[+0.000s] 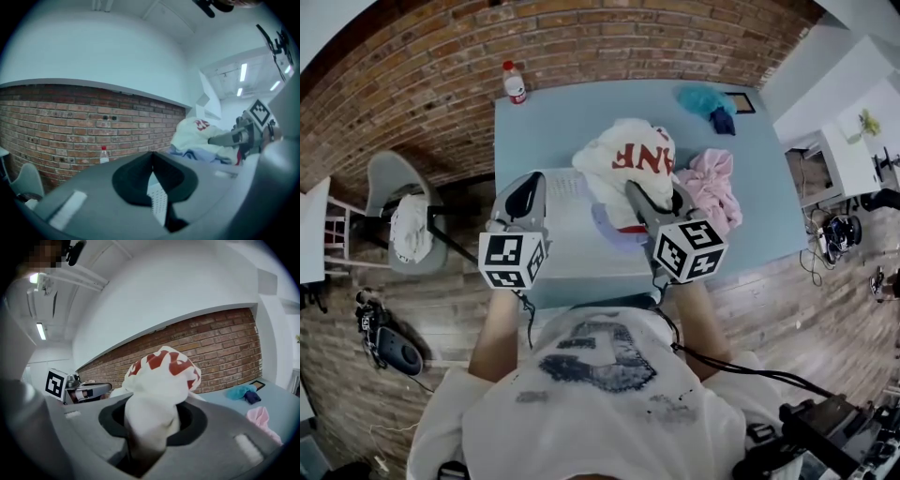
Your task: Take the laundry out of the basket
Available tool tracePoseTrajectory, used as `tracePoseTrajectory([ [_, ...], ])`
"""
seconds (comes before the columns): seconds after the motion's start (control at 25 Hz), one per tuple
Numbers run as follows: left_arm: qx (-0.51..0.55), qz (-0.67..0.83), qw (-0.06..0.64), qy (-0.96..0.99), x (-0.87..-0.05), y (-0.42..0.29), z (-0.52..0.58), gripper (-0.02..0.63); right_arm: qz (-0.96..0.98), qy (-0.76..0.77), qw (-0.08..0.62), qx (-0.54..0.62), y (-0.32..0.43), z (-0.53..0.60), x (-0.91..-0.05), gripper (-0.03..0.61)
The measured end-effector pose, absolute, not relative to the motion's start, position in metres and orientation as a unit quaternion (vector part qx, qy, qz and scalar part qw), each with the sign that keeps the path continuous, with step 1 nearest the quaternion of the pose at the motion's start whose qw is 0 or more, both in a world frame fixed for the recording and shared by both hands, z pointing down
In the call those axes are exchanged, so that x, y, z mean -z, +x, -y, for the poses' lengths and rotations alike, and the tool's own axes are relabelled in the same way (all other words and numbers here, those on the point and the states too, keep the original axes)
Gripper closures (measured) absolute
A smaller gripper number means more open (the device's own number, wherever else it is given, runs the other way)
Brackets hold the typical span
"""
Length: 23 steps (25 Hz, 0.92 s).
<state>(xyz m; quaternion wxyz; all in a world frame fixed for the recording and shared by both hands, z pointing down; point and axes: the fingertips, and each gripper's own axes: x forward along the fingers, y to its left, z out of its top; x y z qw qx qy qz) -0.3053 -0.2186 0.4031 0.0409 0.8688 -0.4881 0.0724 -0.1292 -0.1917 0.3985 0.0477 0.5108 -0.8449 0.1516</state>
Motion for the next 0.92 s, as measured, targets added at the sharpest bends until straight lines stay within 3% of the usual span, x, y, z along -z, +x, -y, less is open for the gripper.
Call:
tracePoseTrajectory([
  [0.92, -0.07, 0.481, 0.041, 0.873, -0.397, -0.302, 0.212, 0.621, 0.839, 0.521, 0.052, -0.148, -0.129, 0.182, -0.393, 0.42],
])
